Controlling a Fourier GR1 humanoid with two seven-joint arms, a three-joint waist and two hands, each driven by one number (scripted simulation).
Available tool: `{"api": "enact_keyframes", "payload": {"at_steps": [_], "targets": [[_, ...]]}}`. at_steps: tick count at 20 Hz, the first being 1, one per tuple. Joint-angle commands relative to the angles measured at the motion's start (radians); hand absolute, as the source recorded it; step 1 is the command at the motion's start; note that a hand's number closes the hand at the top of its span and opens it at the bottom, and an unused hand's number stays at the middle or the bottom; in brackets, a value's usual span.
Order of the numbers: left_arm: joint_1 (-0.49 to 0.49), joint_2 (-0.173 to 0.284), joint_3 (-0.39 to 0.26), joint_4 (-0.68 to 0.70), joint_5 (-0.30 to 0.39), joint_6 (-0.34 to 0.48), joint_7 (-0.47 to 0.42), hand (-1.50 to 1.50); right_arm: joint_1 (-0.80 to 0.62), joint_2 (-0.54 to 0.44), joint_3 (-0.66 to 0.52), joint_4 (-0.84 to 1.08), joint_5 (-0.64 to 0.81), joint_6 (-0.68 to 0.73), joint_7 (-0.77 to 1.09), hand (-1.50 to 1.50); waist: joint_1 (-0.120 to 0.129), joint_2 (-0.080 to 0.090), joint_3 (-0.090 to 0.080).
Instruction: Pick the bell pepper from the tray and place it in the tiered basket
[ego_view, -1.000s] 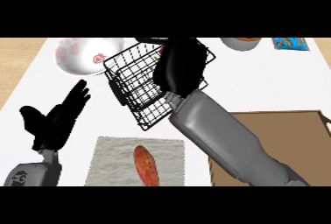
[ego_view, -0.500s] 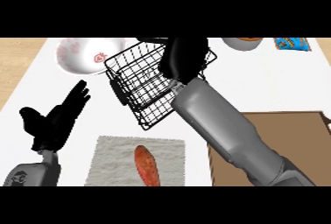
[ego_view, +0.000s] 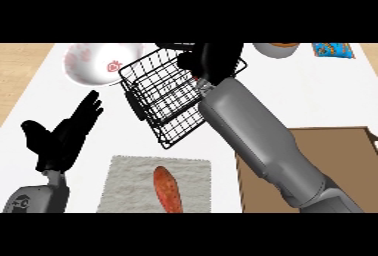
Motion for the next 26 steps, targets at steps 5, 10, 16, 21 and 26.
{"api": "enact_keyframes", "payload": {"at_steps": [5,10,16,21,26], "targets": [[0.029,0.021,0.024,0.003,0.017,-0.02,0.003,0.0,-0.007,0.011,-0.101,-0.091,-0.015,-0.329,0.149,-1.5,-0.016,-0.009,0.0],[0.043,-0.014,0.015,-0.006,-0.011,0.029,-0.012,0.0,0.063,0.012,-0.182,-0.196,0.045,-0.435,0.117,-1.5,-0.064,-0.019,0.001],[0.062,0.002,0.043,0.009,-0.014,0.031,-0.024,0.0,0.196,0.012,-0.234,-0.43,0.215,-0.352,0.186,-1.5,-0.102,-0.03,-0.001],[0.086,0.012,0.066,0.002,0.008,0.019,-0.02,0.0,0.392,0.012,-0.252,-0.755,0.271,-0.228,0.191,-1.5,-0.119,-0.033,0.0],[0.093,0.03,0.084,-0.065,0.031,0.016,0.03,0.0,0.646,0.012,-0.21,-1.123,0.291,-0.045,0.146,-1.5,-0.121,-0.033,0.001]]}}
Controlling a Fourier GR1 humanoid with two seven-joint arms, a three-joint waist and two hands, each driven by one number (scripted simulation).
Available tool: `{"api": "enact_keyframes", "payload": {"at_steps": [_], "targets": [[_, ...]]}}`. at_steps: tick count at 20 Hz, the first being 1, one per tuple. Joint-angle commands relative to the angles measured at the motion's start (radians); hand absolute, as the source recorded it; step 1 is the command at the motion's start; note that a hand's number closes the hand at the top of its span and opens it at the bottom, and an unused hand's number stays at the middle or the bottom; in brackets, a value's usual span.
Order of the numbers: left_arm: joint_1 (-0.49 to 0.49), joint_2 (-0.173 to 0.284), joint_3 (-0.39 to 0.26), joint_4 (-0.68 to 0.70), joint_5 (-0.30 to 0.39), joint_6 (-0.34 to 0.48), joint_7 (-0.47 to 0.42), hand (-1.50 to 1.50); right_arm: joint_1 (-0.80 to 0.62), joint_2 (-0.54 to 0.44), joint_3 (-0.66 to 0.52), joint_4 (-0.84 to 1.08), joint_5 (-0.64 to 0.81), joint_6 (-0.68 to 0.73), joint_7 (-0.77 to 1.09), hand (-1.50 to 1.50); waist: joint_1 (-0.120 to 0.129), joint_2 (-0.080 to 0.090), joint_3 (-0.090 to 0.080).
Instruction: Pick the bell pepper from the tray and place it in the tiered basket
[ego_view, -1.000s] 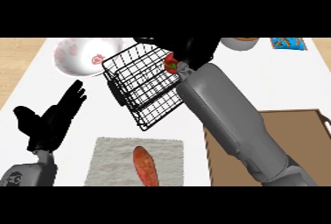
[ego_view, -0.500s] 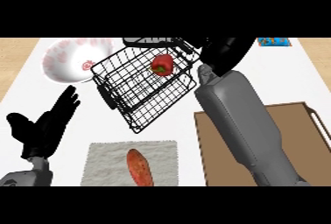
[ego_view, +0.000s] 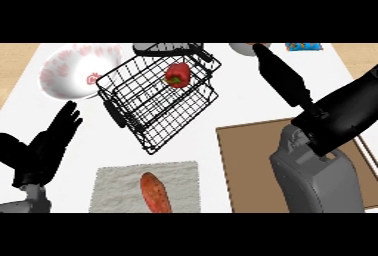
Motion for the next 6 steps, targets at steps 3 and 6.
{"api": "enact_keyframes", "payload": {"at_steps": [3,6], "targets": [[0.01,0.016,0.004,-0.046,0.007,-0.008,0.039,0.0,0.261,-0.009,0.059,-0.478,0.04,0.244,0.057,-1.5,0.0,0.002,0.0],[0.016,-0.024,-0.02,-0.017,-0.013,-0.003,-0.021,0.0,0.398,-0.033,0.107,-0.614,0.038,0.298,0.035,-1.5,0.018,0.012,-0.001]]}}
